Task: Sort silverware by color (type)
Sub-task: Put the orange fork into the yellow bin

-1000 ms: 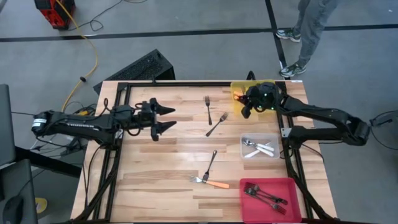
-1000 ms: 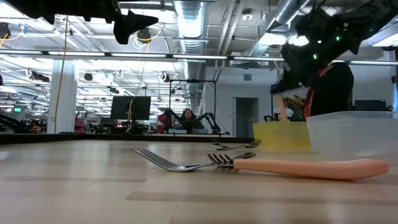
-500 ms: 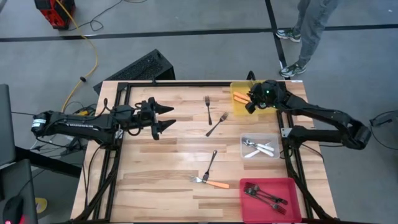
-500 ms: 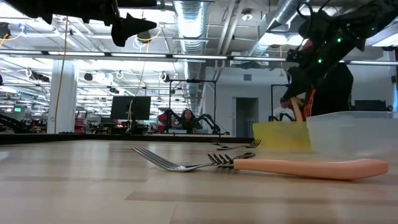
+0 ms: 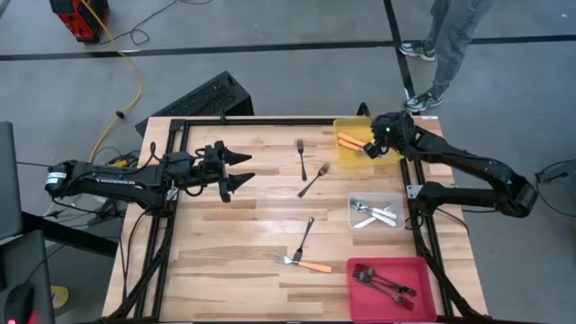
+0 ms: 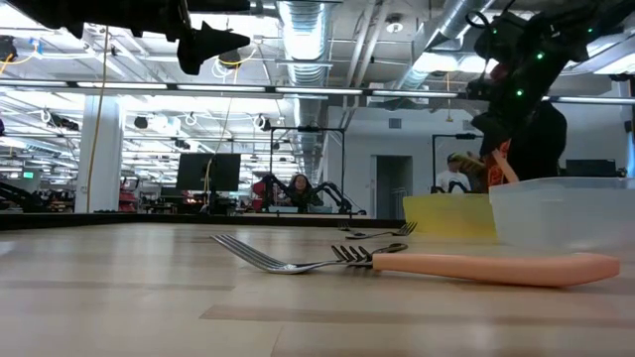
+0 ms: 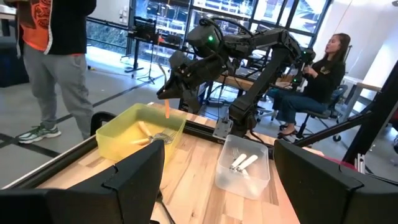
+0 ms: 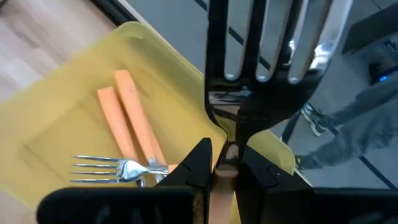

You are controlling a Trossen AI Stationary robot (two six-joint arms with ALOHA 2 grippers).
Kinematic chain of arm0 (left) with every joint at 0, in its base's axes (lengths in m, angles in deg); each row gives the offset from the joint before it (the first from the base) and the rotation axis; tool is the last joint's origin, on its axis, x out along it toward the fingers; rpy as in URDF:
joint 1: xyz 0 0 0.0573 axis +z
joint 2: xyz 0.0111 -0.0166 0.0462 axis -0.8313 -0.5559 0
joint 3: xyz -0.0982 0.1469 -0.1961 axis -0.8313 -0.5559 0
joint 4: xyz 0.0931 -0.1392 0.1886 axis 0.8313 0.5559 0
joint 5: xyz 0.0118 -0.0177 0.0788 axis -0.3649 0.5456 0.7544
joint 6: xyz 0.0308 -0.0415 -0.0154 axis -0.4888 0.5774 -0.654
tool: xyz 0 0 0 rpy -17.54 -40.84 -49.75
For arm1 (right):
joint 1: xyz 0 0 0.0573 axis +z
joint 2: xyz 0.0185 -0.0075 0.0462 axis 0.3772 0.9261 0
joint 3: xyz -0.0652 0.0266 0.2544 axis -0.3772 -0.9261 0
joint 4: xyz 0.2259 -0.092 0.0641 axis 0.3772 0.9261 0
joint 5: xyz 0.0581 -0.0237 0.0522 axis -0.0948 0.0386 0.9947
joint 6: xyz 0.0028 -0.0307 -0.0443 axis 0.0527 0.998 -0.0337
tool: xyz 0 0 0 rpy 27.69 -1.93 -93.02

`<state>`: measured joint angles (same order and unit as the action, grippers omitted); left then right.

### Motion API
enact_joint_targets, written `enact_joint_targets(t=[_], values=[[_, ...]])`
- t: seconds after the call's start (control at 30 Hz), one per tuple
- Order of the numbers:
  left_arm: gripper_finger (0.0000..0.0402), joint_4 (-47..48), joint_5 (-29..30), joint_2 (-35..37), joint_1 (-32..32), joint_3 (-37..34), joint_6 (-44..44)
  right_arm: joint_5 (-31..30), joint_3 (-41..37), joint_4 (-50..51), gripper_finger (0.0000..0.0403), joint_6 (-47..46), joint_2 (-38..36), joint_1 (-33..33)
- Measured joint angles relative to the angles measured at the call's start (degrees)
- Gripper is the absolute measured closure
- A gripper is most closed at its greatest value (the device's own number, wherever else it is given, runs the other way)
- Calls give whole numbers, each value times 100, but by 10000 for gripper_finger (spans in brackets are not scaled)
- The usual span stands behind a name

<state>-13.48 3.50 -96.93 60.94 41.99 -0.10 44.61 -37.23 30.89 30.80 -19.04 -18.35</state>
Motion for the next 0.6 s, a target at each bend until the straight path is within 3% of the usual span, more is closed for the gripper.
enact_joint_targets(t=[0.4,0.5,0.6], values=[[116,238,147,-2,0,0,264,-439,0,-134,338,831,459,264],[116,265,145,-1,0,0,273,-912,0,8,338,819,697,418],[116,263,147,0,1,0,269,-949,0,105,338,986,766,481]])
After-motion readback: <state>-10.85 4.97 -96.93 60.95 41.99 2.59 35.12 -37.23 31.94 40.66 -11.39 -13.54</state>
